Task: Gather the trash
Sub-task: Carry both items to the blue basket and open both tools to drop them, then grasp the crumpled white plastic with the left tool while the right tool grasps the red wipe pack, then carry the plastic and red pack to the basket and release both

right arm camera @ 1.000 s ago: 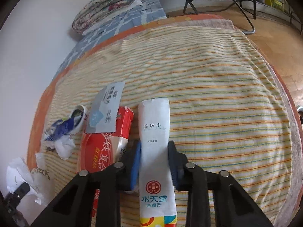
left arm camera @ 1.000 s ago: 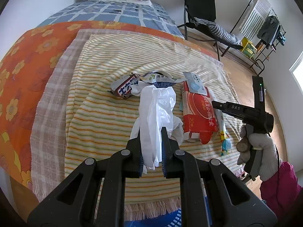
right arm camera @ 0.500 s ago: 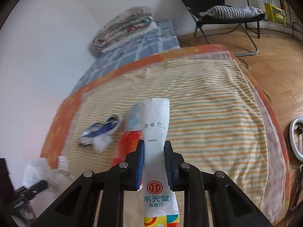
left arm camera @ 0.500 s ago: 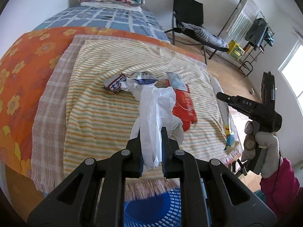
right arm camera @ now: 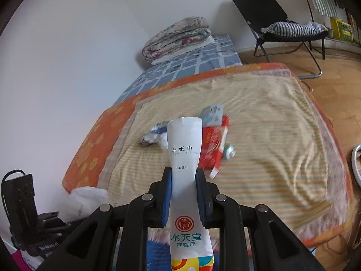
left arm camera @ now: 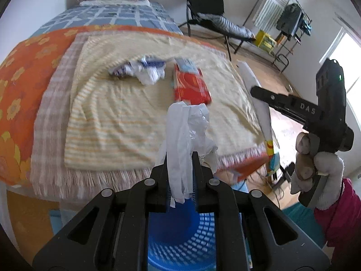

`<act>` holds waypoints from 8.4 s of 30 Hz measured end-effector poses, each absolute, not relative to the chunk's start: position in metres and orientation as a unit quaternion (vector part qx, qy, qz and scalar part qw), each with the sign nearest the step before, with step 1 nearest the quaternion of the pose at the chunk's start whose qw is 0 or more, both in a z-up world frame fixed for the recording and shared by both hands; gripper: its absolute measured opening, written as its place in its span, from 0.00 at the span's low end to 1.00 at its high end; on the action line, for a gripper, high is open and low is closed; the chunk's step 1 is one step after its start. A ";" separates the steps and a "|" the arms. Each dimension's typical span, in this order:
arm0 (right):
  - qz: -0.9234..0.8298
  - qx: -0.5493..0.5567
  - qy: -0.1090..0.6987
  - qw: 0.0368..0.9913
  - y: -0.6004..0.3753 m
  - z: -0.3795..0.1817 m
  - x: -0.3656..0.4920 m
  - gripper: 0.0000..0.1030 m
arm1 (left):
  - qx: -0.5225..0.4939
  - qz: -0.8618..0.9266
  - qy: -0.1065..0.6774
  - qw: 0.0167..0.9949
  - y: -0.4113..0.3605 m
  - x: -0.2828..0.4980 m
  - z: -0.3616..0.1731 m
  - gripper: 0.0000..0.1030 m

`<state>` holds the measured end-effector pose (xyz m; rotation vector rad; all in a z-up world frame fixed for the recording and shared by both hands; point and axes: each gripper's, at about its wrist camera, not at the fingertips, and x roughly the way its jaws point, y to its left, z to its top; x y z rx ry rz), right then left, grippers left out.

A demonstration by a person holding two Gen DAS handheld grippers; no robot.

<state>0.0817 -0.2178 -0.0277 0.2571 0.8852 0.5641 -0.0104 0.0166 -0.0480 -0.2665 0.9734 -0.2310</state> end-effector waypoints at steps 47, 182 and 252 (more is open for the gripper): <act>0.260 0.061 0.506 0.820 -0.188 -0.098 0.014 0.79 | -0.089 -0.100 0.532 0.836 0.009 -0.040 -0.097 0.38; 0.297 -0.017 0.465 0.834 -0.166 -0.038 0.133 0.16 | -0.081 -0.070 0.475 0.873 0.046 0.099 -0.054 0.28; 0.321 -0.038 0.525 0.787 -0.198 -0.100 -0.031 0.52 | 0.006 -0.131 0.516 0.846 -0.029 -0.065 -0.104 0.42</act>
